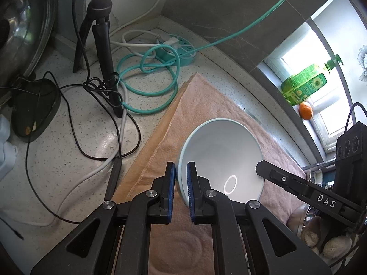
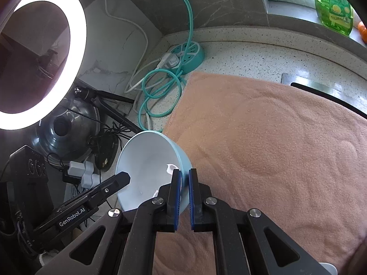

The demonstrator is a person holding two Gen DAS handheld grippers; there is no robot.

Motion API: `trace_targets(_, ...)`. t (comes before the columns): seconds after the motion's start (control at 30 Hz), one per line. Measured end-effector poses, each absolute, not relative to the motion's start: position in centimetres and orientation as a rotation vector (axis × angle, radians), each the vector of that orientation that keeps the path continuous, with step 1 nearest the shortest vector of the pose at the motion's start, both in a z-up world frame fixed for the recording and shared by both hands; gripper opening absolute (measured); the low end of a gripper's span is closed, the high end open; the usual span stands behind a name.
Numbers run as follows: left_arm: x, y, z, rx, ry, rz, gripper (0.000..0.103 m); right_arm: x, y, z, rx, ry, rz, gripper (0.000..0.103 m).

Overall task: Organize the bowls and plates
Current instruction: 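Lift and carry the white bowl with both tools over the nested steel bowls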

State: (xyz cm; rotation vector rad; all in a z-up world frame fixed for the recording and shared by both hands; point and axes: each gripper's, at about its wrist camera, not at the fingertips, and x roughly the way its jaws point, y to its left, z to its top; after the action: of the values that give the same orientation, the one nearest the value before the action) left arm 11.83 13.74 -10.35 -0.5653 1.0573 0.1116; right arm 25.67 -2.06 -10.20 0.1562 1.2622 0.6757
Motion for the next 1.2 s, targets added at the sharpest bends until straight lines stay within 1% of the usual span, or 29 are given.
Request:
trace_targets(0.47,11.8,10.1,-7.0,-0.523,1.02,0.004,0.009,24.3,-6.7,-6.4,0.211,1.201,0.644,0.006)
trace_targets(1.2,13.0,0.8,-5.0,-0.413,1.044,-0.205,0.009,21.9,-17.7,-4.3,0.329,1.126,0.484,0.006)
